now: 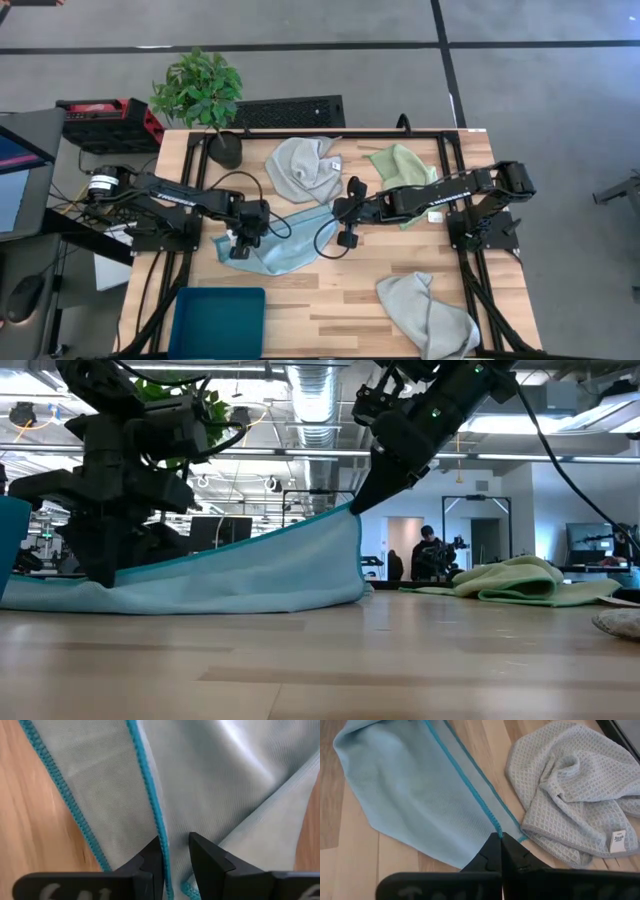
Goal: Fold microfiber towels
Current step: Fold the blue microfiber cloth
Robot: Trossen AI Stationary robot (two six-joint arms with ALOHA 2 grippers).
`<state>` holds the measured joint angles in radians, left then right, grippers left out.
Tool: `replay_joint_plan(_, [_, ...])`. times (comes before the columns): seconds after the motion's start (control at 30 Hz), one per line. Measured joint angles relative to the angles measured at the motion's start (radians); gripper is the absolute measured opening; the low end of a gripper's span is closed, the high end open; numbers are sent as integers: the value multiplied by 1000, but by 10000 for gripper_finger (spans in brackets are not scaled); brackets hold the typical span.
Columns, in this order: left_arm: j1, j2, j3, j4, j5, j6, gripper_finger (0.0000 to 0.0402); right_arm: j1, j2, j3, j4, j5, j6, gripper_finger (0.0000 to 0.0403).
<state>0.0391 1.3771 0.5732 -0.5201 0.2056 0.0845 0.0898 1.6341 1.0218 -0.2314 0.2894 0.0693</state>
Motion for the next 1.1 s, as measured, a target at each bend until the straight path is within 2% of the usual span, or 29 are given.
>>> replay_joint_plan(0.27, [0,1,-1,-40,86,-43,77,0,0,0,0,0,0,6])
replay_joint_plan(0.7, [-8,1,105,-169,86,-73,77,0,0,0,0,0,0,7])
replay_joint_plan(0.83, [-26,1,94,-176,104,-67,77,0,0,0,0,0,0,8])
replay_joint_plan(1.1, [-53,1,81,-175,73,-79,77,0,0,0,0,1,-18,8])
